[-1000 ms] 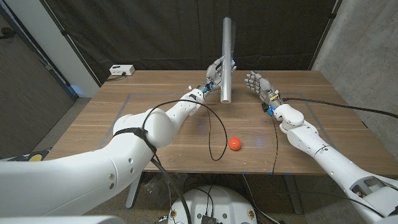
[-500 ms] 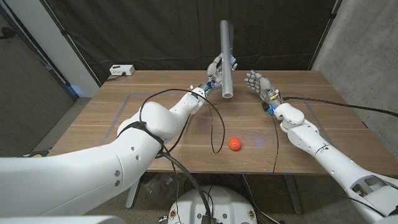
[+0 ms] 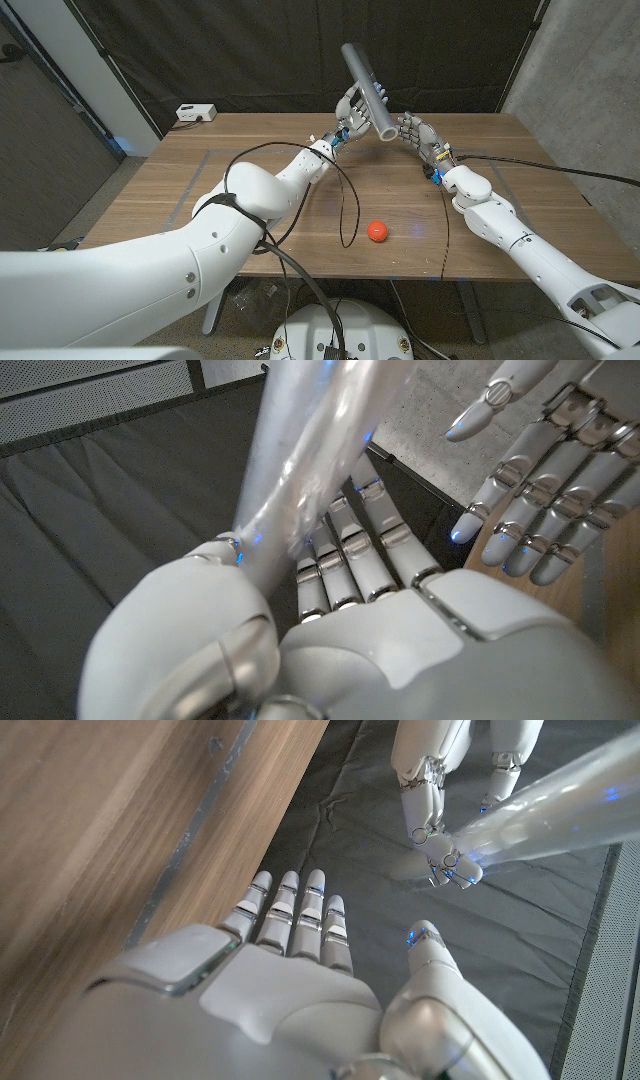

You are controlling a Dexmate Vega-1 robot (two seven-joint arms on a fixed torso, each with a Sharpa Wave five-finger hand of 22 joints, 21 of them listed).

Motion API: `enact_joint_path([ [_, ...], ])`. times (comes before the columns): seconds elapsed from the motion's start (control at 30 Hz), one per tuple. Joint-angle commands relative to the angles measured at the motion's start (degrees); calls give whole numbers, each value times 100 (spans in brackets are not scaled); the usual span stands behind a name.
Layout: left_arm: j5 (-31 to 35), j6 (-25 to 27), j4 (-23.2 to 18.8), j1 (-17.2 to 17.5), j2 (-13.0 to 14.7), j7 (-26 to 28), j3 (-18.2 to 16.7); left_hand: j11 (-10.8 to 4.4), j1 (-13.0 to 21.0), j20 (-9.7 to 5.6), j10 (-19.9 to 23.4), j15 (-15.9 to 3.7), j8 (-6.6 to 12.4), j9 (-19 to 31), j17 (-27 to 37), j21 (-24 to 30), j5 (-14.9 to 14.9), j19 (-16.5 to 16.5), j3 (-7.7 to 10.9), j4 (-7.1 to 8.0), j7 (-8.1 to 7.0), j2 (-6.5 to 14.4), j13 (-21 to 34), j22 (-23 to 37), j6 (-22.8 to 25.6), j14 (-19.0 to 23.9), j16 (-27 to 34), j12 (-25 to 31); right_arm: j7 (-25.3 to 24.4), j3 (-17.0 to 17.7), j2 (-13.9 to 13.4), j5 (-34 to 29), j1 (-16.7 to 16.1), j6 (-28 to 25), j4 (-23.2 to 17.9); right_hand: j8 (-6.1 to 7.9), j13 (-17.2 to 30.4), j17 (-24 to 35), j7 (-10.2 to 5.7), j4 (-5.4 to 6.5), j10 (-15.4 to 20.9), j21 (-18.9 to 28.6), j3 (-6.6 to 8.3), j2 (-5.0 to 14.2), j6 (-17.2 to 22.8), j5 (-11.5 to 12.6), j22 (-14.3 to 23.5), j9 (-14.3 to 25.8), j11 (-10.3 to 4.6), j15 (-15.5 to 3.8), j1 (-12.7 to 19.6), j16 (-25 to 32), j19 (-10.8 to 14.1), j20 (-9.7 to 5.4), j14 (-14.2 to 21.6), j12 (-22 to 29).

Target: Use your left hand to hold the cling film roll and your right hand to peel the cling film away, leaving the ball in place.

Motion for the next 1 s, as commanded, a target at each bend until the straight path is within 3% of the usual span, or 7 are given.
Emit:
enact_joint_path([
  [0.03, 203, -368, 2, -3, 177, -159, 487, -37, 4, 121, -255, -259, -69, -69, -46, -161, -14, -236, -50, -82, -26, -112, -66, 17, -191, -402, -54, -239, -64, 30, -20, 14, -90, 10, -102, -4, 22, 30, -18, 36, 43, -2, -1, -10, 60, 1, 28, 16, -6, -2, -65, 2, 41, 26, 32, 0],
  [0.2, 232, -505, 2, -11, 307, -86, 774, 42, -173, 217, -905, -191, -226, -164, -65, -379, -9, -502, -225, -94, -12, -324, -64, 36, -896, -1065, -46, -616, -58, 15, 7, 2, -60, 23, -64, -4, 22, 31, -15, 43, 36, -3, -3, -10, 61, 0, 28, 16, -9, -2, -76, 3, 47, 28, 34, -5],
  [0.37, 291, -721, 2, -29, 501, -30, 1157, 108, -191, 312, -1293, -70, -251, -225, -61, -638, 10, -963, -264, -133, -31, -312, -26, 50, -1407, -1644, -56, -778, -41, -9, 37, -8, -15, 17, -16, -5, 22, 34, -18, 53, 36, -8, -8, -9, 60, -3, 29, 16, -20, -2, -94, 5, 49, 27, 38, -7],
  [0.4, 285, -762, 2, -30, 536, -1, 1229, 61, -71, 317, -1275, -80, -177, -242, -65, -663, 29, -987, -186, -198, -152, -206, -20, 56, -1322, -1654, -13, -764, -40, -9, 49, -5, -9, 27, -2, -5, 22, 34, -18, 55, 39, -9, -9, -10, 59, -3, 29, 16, -23, -3, -97, 6, 49, 28, 38, -7],
  [0.5, 257, -834, 2, -50, 641, 58, 1414, -12, -21, 307, -1351, -122, -190, -259, -72, -704, 24, -1056, -169, -240, -173, -198, -18, 59, -1408, -1701, -7, -791, -42, -19, 57, -17, 7, 24, 7, -6, 22, 35, -14, 59, 40, -10, -12, -11, 59, -4, 29, 16, -30, -3, -104, 6, 51, 28, 38, -8],
  [0.73, 62, -948, 2, -71, 814, 56, 1805, 28, 130, 256, -1354, -176, -52, -293, -89, -768, 21, -1137, -123, -362, -27, -176, -9, 69, -1202, -1726, 52, -762, -86, -31, 66, -40, 25, -19, -12, -6, 22, 38, -15, 72, 40, -16, -22, -16, 61, -10, 29, 16, -27, -4, -128, 8, 51, 31, 40, -11],
  [1.0, -75, -985, 2, -91, 947, 124, 2187, 10, 89, 210, -1119, -258, 40, -307, -86, -714, 13, -942, -146, -340, 19, -117, 11, 79, -1012, -1442, 184, -673, -105, -33, 53, -91, 82, -22, -66, -8, 23, 39, -17, 81, 43, -22, -29, -22, 56, -15, 30, 16, -16, -7, -148, 8, 52, 32, 41, -13],
])
